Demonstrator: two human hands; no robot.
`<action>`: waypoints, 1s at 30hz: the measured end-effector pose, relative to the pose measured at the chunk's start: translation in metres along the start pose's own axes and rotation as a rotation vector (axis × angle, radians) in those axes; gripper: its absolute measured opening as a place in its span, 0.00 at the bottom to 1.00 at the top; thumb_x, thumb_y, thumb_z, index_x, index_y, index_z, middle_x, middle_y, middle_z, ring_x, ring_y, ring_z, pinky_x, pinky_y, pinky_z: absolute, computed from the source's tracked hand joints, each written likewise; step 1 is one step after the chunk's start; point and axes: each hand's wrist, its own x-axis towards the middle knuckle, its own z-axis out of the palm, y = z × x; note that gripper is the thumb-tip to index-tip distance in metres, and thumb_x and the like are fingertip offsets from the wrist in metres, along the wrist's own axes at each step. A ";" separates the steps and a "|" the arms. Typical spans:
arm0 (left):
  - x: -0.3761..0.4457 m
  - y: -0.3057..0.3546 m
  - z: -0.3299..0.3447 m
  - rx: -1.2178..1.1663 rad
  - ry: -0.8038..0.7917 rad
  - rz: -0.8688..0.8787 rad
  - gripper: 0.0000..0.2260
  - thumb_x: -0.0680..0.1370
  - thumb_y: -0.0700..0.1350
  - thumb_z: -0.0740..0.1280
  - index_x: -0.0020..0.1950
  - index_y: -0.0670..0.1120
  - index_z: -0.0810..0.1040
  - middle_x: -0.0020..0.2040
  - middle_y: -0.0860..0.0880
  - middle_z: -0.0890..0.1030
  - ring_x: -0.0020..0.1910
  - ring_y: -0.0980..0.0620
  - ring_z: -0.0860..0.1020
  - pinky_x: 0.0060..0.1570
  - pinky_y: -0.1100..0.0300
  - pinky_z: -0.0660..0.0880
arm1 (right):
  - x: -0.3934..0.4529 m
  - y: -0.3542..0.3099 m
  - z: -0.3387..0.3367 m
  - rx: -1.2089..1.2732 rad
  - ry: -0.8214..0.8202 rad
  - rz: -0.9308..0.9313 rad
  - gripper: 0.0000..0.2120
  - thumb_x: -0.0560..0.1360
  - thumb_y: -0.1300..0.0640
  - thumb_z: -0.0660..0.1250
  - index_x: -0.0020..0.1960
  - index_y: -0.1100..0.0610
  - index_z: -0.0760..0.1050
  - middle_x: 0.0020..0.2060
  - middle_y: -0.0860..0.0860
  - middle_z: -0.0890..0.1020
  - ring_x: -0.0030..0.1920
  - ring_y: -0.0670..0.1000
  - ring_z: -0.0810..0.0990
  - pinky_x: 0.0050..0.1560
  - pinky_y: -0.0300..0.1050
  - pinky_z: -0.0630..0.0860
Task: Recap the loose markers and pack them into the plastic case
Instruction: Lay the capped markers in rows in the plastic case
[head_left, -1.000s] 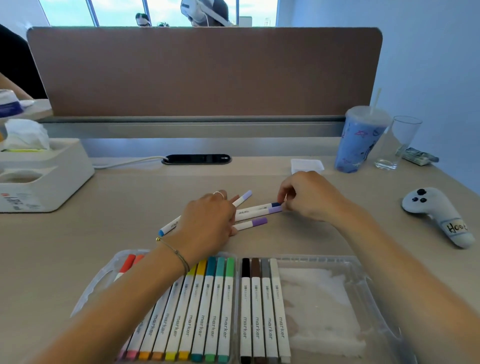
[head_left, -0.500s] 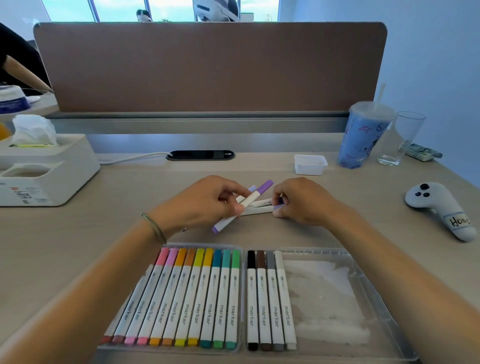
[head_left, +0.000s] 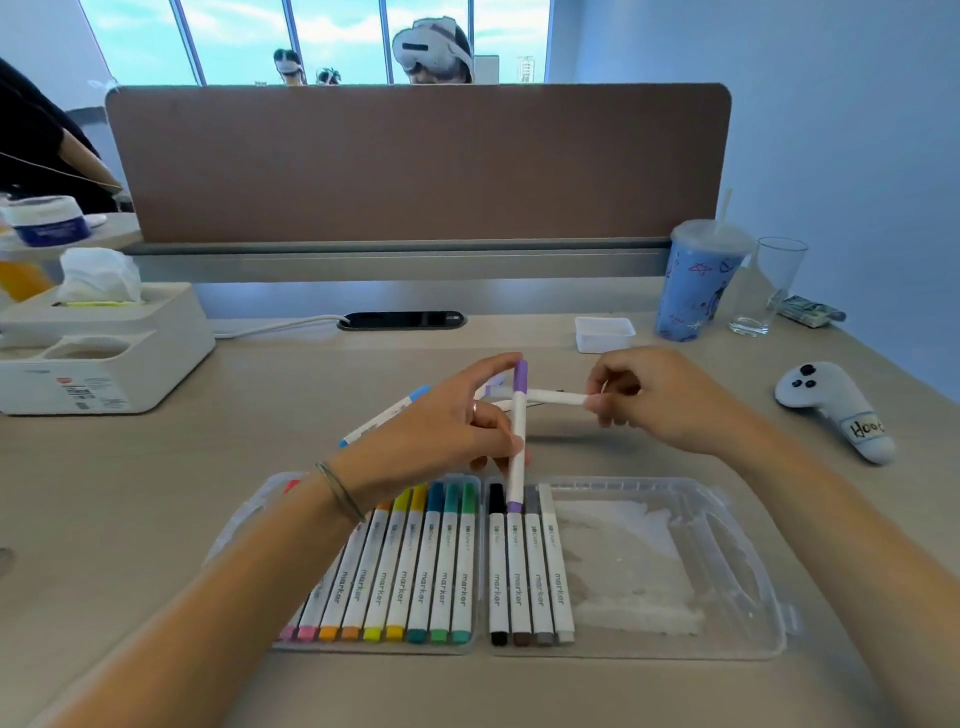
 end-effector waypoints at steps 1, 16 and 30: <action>-0.002 0.001 0.005 -0.006 -0.011 0.019 0.35 0.78 0.38 0.70 0.78 0.59 0.59 0.43 0.45 0.87 0.42 0.52 0.84 0.43 0.61 0.79 | -0.009 0.004 -0.004 0.042 0.027 0.007 0.05 0.77 0.58 0.73 0.43 0.51 0.80 0.33 0.48 0.85 0.34 0.42 0.80 0.41 0.42 0.77; -0.019 0.005 0.075 0.035 0.097 0.092 0.25 0.73 0.41 0.76 0.66 0.55 0.72 0.46 0.43 0.82 0.37 0.47 0.85 0.41 0.61 0.82 | -0.066 0.031 -0.024 0.867 0.310 0.054 0.05 0.77 0.67 0.70 0.43 0.60 0.82 0.34 0.53 0.78 0.33 0.49 0.75 0.39 0.41 0.76; -0.018 -0.002 0.073 0.085 0.119 0.010 0.25 0.77 0.46 0.72 0.70 0.57 0.64 0.40 0.46 0.87 0.35 0.48 0.84 0.39 0.59 0.82 | -0.064 0.014 -0.001 0.659 -0.004 0.135 0.11 0.78 0.59 0.71 0.53 0.68 0.81 0.41 0.60 0.84 0.36 0.53 0.82 0.37 0.41 0.82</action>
